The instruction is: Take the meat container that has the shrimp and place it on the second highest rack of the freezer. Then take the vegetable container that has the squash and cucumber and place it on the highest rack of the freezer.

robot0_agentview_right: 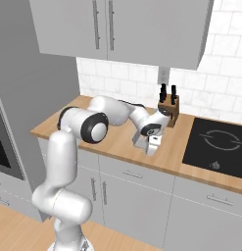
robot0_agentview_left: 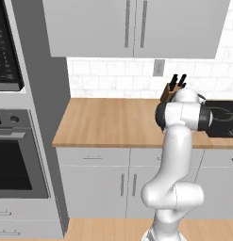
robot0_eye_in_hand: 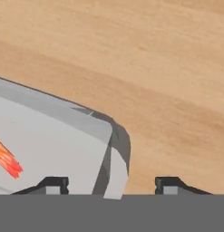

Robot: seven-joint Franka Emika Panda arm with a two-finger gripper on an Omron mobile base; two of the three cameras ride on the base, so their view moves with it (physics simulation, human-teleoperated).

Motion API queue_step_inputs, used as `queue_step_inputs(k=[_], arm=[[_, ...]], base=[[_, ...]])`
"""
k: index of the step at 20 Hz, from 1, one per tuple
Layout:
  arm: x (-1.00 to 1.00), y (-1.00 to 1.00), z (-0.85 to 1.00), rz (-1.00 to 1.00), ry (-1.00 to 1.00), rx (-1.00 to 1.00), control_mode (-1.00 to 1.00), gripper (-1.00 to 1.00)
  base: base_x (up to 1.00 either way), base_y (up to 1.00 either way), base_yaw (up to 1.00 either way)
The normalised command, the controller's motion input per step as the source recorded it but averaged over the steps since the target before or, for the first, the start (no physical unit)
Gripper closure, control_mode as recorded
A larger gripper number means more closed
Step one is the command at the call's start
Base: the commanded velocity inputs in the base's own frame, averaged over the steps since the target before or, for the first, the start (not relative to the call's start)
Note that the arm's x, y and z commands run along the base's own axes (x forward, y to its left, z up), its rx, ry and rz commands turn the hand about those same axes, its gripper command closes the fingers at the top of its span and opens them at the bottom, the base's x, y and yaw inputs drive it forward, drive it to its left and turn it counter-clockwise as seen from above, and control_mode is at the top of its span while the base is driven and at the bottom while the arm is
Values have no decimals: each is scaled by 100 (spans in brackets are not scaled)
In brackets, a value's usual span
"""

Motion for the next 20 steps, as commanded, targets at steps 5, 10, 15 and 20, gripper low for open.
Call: queue_step_inputs(k=[5, 10, 15, 20], arm=[[-19, -3, -12, 1, 0, 10, -100, 100], [-47, -1, 0, 18, 0, 2, -100, 100], [-46, 0, 64, 37, -9, -1, -100, 100], [-46, 5, 100, 48, -18, -9, -100, 100]], base=[[0, 0, 0], [0, 0, 0], [0, 0, 0], [0, 0, 0]])
